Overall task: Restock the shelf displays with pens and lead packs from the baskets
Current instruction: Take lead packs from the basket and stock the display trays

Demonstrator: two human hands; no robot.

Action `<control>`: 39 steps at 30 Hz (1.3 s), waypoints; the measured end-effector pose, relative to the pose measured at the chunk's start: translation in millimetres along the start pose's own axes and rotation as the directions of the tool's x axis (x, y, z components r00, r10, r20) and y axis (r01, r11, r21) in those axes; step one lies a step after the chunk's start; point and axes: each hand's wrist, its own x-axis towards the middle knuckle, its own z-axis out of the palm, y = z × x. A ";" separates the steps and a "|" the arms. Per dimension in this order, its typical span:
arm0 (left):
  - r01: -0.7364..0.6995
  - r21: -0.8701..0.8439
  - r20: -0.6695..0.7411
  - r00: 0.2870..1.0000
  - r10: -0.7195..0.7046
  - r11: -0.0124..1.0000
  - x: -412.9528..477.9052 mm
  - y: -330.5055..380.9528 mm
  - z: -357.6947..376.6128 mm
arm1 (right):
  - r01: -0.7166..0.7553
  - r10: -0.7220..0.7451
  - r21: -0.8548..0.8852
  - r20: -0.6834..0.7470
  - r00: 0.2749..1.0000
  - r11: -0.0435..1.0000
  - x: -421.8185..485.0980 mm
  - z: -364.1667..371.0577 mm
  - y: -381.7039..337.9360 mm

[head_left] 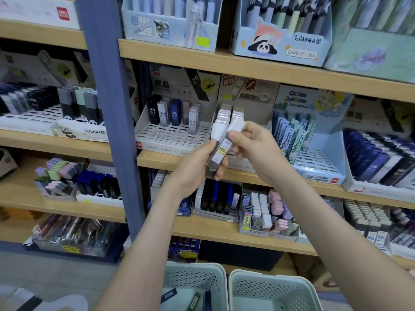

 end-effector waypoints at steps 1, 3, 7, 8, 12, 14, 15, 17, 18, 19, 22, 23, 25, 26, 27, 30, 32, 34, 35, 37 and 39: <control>-0.002 0.004 -0.004 1.000 0.002 1.000 0.0 -0.4 -0.5 | 0.011 -0.012 0.041 0.025 1.000 0.999 -0.7 -1.3 -0.1; -0.011 0.026 0.000 1.000 0.011 1.000 0.3 -0.3 -0.7 | 0.039 -0.041 0.034 0.050 0.998 0.999 -2.2 -2.5 -2.2; -0.050 0.150 -0.083 0.994 0.063 0.987 0.1 6.0 -1.1 | 0.108 -0.113 -0.039 -0.134 0.985 0.993 0.5 -8.2 -7.8; -0.053 0.174 -0.130 0.989 0.076 0.983 0.0 6.9 -2.9 | 0.116 -0.126 -0.065 -0.195 0.973 0.991 2.9 -11.0 -7.1; -0.028 0.184 -0.313 0.946 0.085 0.982 1.0 5.7 -12.5 | 0.109 -0.153 -0.147 -0.334 0.930 0.983 12.0 -20.2 2.9; -0.034 0.100 -0.389 0.918 0.070 0.994 1.3 5.3 -15.3 | 0.087 -0.164 -0.225 -0.349 0.923 0.971 15.2 -22.6 8.0; -0.050 0.040 -0.403 0.913 0.062 0.998 1.2 5.5 -15.9 | 0.072 -0.169 -0.285 -0.332 0.928 0.956 15.9 -22.7 10.6; -0.067 -0.020 -0.387 0.921 0.054 0.998 0.2 5.5 -15.1 | 0.050 -0.166 -0.371 -0.287 0.944 0.927 16.8 -21.7 15.3; -0.059 -0.010 -0.373 0.926 0.051 0.998 -0.4 4.9 -14.0 | 0.048 -0.164 -0.389 -0.270 0.949 0.920 17.0 -20.6 16.9; -0.047 0.019 -0.359 0.932 0.050 0.999 -0.7 4.0 -12.6 | 0.055 -0.171 -0.404 -0.256 0.952 0.913 17.1 -19.7 17.5; -0.015 0.098 -0.321 0.946 0.046 0.995 -0.2 1.3 -9.7 | 0.086 -0.205 -0.494 -0.191 0.960 0.865 18.6 -18.3 12.4; -0.014 0.109 -0.312 0.949 0.048 0.994 0.5 1.5 -9.3 | 0.093 -0.210 -0.539 -0.161 0.964 0.837 19.7 -18.2 9.2; -0.013 0.122 -0.296 0.954 0.049 0.992 2.2 1.2 -8.9 | 0.088 -0.196 -0.617 -0.109 0.975 0.782 23.0 -17.8 3.5; -0.013 0.129 -0.285 0.957 0.049 0.992 2.8 0.7 -8.5 | 0.085 -0.180 -0.650 -0.081 0.980 0.755 25.0 -17.5 1.7; -0.012 0.134 -0.271 0.961 0.048 0.991 3.3 0.2 -7.8 | 0.085 -0.159 -0.683 -0.047 0.986 0.726 26.4 -16.5 0.6; -0.011 0.132 -0.221 0.974 0.040 0.991 3.1 -1.1 -6.1 | 0.063 -0.109 -0.744 -0.013 0.994 0.665 27.1 -10.9 2.4; -0.012 0.125 -0.199 0.979 0.037 0.992 2.5 -1.4 -5.0 | 0.089 -0.164 -0.765 -0.022 0.986 0.638 23.2 -7.1 7.4; -0.007 0.112 -0.198 0.980 0.029 0.994 2.6 -2.4 -5.3 | 0.124 -0.255 -0.771 -0.051 0.966 0.625 19.2 -6.6 13.4; -0.005 0.104 -0.196 0.980 0.025 0.995 3.1 -3.4 -5.9 | 0.141 -0.292 -0.773 -0.060 0.955 0.619 18.6 -7.1 16.4; -0.001 0.091 -0.190 0.982 0.019 0.996 3.7 -5.1 -6.8 | 0.172 -0.331 -0.779 -0.048 0.942 0.603 18.6 -7.7 21.0; 0.003 0.093 -0.196 0.980 0.015 0.996 3.5 -5.9 -7.1 | 0.186 -0.339 -0.799 -0.023 0.941 0.572 20.3 -8.2 25.0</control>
